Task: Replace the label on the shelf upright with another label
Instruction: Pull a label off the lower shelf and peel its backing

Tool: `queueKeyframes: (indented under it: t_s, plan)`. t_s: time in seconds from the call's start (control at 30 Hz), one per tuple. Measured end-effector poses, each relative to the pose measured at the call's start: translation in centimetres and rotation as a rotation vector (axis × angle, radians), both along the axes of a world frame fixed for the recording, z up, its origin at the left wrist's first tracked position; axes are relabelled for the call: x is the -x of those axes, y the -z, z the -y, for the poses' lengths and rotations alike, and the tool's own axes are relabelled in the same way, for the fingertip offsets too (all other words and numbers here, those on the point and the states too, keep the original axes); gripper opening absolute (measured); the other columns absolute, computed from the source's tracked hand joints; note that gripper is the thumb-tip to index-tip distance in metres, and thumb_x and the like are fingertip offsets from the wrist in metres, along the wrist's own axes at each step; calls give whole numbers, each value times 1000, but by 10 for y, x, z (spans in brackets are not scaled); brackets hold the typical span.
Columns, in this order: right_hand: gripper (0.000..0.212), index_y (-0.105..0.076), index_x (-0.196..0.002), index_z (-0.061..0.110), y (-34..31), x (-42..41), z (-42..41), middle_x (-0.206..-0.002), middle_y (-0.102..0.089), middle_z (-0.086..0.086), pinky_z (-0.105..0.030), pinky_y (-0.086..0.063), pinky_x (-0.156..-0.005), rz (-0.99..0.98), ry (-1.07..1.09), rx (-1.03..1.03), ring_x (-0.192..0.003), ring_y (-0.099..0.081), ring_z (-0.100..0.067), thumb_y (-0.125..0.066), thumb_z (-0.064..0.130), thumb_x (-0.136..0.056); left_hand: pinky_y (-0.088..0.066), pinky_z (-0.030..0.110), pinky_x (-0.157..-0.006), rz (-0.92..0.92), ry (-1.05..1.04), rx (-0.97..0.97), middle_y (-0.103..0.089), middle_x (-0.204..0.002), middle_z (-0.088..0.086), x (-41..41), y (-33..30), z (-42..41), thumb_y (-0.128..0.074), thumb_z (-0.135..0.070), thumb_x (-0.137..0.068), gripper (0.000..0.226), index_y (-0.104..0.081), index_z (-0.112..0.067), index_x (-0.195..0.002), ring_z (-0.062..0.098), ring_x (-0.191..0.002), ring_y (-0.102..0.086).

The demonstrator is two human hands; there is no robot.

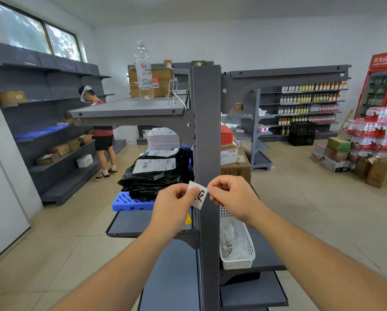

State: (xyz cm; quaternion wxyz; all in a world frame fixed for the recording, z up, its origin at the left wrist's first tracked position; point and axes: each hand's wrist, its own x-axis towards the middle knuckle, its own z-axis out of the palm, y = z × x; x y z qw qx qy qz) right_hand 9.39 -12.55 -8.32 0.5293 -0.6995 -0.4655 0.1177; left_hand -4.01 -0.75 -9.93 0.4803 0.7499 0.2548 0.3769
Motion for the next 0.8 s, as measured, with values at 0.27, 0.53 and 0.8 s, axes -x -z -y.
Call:
queueKeyframes:
  t_s: [0.27,0.53,0.8]
  plan:
    - [17,-75,-85,17,-1,2,0,-69,-70,4,-18,-54,-63,19,-11,3,-60,-60,1,-64,12,-97,-51,33,-63,-7,-10,-11,-78,-78,-1,-1,1,-1,-68,-30,-96,17,-80,-26,-85,12,-66,-62]
    - [15,-79,-89,7,-2,4,2,-69,-73,1,-21,-56,-66,-142,-69,-35,-64,-63,-8,-65,9,-97,-41,14,-52,1,5,-27,-68,-63,-11,0,-1,0,-68,-30,-95,19,-78,-22,-81,1,-53,-50]
    - [16,-78,-89,8,-3,7,2,-67,-72,2,-19,-53,-61,-201,-61,-63,-60,-61,-6,-64,6,-97,-54,24,-72,55,5,5,-75,-88,-12,-1,-3,5,-73,-27,-91,8,-73,-30,-99,0,-79,-68]
